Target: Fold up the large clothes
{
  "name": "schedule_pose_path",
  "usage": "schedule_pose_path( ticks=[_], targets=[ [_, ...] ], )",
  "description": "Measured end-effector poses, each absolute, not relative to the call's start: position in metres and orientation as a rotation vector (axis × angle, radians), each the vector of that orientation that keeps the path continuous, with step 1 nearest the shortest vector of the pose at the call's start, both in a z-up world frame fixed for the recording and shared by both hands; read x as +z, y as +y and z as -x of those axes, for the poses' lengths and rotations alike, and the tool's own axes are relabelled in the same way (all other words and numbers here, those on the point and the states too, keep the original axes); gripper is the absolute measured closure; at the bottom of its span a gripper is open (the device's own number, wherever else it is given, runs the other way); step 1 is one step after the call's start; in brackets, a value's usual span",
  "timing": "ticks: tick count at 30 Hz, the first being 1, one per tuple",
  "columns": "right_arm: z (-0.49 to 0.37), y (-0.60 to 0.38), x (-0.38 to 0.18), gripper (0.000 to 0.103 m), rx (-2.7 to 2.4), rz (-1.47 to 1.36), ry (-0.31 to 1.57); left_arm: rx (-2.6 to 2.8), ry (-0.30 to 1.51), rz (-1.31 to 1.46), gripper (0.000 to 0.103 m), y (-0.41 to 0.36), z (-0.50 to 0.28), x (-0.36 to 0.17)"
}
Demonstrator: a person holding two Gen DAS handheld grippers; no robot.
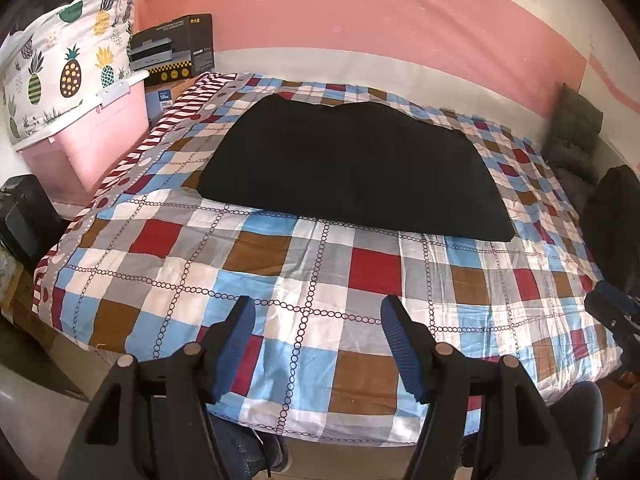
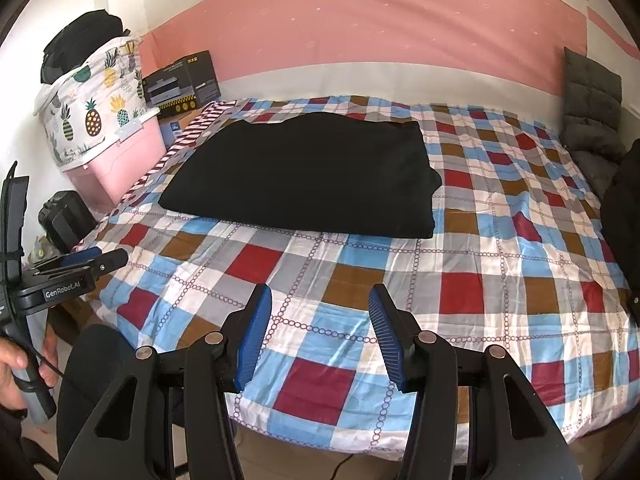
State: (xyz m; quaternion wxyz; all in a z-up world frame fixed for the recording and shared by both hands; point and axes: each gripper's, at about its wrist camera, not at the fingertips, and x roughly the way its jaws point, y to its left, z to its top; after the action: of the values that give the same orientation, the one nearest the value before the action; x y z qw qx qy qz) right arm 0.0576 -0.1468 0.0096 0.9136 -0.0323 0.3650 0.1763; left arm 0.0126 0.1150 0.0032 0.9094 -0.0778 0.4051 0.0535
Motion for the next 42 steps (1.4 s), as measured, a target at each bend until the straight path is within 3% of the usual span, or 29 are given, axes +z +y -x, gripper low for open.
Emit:
schedule_pose_path(
  ticks=[42],
  targets=[
    [-0.055,-0.127,0.009,0.051,0.387,0.089,0.755,0.114,0.826,0.142,0.036,0.108,-0.008,0.005]
  ],
)
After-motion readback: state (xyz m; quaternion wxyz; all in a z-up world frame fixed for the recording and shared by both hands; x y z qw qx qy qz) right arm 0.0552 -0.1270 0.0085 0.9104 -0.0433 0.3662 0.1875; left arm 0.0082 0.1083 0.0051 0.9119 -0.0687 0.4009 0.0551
